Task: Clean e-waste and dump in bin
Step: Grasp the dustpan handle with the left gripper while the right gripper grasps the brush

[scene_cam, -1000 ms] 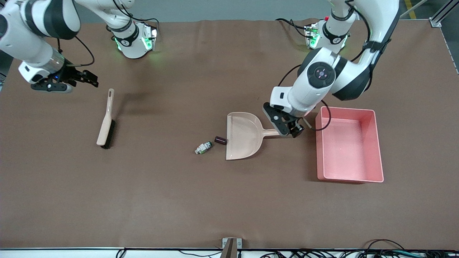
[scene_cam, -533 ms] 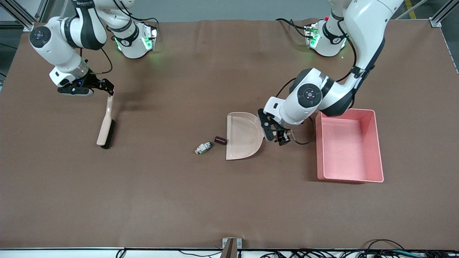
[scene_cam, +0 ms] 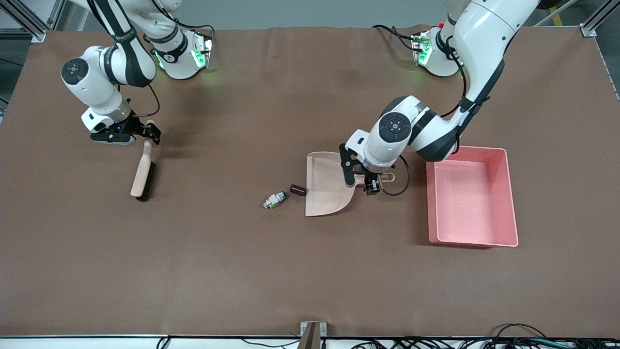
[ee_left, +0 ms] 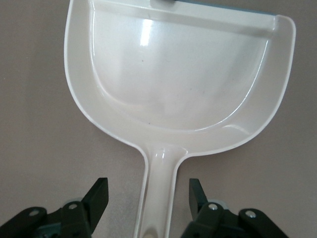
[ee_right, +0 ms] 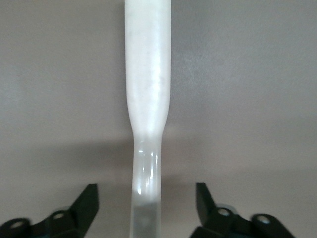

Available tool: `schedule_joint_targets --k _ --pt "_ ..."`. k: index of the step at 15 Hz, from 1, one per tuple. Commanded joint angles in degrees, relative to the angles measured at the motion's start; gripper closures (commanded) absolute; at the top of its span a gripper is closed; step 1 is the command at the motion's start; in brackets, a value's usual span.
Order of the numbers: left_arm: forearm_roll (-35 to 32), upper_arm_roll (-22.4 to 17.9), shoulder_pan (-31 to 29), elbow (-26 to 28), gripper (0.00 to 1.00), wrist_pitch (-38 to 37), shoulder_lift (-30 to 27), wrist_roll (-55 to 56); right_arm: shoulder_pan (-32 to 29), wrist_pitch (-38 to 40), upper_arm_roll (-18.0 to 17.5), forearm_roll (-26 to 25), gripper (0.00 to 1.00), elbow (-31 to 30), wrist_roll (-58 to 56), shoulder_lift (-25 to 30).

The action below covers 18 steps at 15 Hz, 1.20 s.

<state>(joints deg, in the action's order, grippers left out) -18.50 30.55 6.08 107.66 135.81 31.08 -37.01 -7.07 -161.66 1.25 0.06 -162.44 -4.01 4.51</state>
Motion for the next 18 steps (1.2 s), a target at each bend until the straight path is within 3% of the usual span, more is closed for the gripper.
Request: schedule_joint_targets --k 1,9,11,13,18 --pt "-1.7 0.3 0.0 -1.0 0.27 1.7 1.9 0.3 -1.0 -1.6 -0.6 0.8 0.29 -2.7 0.0 1.7" --pt "-3.7 0.2 0.5 -0.9 0.34 4.2 4.7 0.4 -1.0 -2.0 -0.6 0.8 0.61 -2.5 0.1 0.8" --pt "-3.9 0.2 0.5 -1.0 0.40 4.2 4.7 0.4 -1.0 -2.0 -0.6 0.8 0.73 -2.4 0.2 0.6" --pt "-4.5 0.3 0.6 -1.1 0.52 4.2 4.8 0.5 -1.0 -2.0 -0.7 0.9 0.96 -2.4 0.5 0.3" --pt "-4.5 0.3 0.5 -1.1 0.74 4.2 4.7 0.5 -0.9 -1.1 -0.7 1.2 1.00 -1.8 3.5 -0.4"
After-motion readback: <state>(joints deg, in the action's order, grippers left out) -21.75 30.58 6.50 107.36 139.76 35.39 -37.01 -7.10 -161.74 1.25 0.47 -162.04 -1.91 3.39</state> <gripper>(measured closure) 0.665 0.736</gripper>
